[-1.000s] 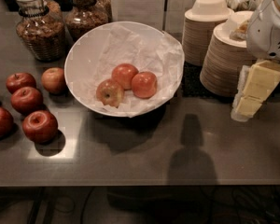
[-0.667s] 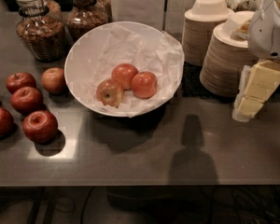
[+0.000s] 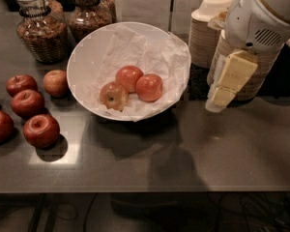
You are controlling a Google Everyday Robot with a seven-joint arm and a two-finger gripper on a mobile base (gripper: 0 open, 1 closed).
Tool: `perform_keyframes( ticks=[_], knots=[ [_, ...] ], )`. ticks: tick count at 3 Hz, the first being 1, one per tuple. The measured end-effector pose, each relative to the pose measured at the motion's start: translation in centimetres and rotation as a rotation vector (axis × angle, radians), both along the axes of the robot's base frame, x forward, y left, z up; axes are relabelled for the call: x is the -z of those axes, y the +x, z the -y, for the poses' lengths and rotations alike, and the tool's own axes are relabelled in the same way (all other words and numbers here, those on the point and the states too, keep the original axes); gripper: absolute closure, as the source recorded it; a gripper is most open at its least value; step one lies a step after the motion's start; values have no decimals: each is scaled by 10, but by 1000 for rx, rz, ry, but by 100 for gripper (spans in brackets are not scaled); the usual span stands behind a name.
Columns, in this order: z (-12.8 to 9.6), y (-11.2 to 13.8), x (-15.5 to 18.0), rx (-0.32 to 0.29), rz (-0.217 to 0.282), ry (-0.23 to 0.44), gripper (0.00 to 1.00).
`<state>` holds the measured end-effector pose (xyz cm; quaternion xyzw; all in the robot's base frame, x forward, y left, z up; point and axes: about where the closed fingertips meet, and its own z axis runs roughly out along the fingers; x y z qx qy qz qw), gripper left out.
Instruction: Pick apple from white bowl
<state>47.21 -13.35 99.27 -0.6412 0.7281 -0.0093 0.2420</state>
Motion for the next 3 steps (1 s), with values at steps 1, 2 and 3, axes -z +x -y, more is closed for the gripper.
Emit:
perform_keyframes(
  ticks=[1, 2, 3],
  knots=[
    [-42, 15, -5, -72, 26, 38, 0],
    [-72, 32, 12, -109, 22, 53, 0],
    [-96, 49, 38, -136, 22, 56, 0]
  ],
)
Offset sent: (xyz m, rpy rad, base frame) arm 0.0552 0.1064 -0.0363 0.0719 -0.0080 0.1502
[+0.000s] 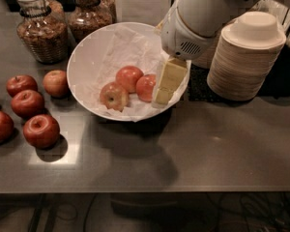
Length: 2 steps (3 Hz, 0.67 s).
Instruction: Pick apple from white bowl
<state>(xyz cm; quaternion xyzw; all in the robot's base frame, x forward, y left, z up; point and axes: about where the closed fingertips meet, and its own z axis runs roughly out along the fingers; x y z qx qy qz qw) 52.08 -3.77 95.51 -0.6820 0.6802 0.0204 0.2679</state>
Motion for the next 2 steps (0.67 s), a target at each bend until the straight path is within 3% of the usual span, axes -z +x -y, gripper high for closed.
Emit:
perform_keyframes(
  ticks=[1, 2],
  knots=[
    [-28, 26, 33, -21, -31, 30, 0],
    [-28, 26, 33, -21, -32, 30, 0]
  ],
)
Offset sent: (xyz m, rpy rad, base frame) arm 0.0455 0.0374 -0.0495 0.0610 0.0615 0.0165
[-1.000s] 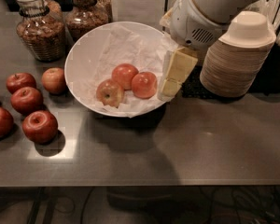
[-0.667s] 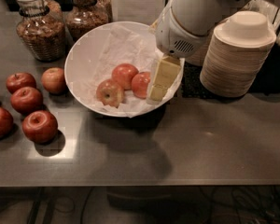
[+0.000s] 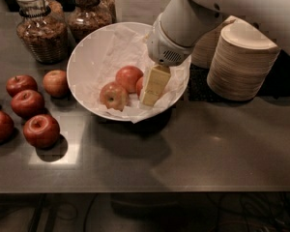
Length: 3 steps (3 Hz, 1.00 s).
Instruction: Pick apple from white bowl
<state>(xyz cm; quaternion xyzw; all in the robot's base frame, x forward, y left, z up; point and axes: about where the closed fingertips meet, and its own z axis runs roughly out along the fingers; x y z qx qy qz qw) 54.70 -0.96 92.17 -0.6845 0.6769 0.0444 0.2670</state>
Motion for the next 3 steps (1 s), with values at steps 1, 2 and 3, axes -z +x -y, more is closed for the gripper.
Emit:
perform_keyframes(
  ticks=[1, 2, 3],
  knots=[
    [5, 2, -12, 20, 44, 4, 0],
    [4, 15, -14, 52, 69, 28, 0],
    [-3, 30, -4, 68, 56, 42, 0]
  ],
)
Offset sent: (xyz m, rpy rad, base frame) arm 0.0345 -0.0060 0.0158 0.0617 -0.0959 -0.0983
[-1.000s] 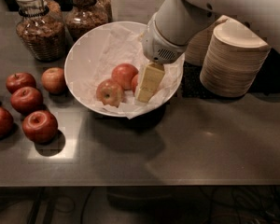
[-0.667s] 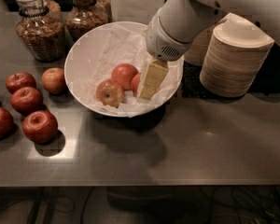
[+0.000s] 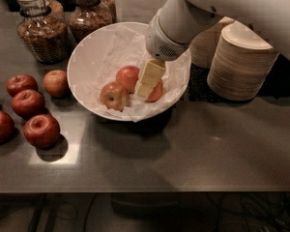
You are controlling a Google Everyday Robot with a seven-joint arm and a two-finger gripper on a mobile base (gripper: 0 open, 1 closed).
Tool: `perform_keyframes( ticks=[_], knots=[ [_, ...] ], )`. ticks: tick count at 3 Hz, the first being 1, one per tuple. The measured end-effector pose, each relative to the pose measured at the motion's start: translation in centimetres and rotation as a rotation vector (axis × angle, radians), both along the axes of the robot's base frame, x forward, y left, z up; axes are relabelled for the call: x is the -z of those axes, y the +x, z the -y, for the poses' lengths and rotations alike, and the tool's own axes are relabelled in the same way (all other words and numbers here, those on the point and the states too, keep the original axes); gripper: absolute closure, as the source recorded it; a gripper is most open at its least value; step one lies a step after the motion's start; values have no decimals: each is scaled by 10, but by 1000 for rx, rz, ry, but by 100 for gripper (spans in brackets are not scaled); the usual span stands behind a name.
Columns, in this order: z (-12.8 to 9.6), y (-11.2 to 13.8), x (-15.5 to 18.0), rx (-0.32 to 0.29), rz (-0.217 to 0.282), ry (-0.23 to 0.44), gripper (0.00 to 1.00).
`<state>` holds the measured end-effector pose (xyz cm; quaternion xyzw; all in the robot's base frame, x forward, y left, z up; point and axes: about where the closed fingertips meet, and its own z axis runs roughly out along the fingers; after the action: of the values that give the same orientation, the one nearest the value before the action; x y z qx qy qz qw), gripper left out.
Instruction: Pick apple from white bowl
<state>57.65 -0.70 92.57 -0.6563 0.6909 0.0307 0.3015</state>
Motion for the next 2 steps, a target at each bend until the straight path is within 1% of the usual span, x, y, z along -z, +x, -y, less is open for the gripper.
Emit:
perform_keyframes(
  ticks=[1, 2],
  knots=[
    [-3, 12, 16, 11, -19, 2, 0],
    [4, 12, 36, 17, -55, 9, 0]
  ],
)
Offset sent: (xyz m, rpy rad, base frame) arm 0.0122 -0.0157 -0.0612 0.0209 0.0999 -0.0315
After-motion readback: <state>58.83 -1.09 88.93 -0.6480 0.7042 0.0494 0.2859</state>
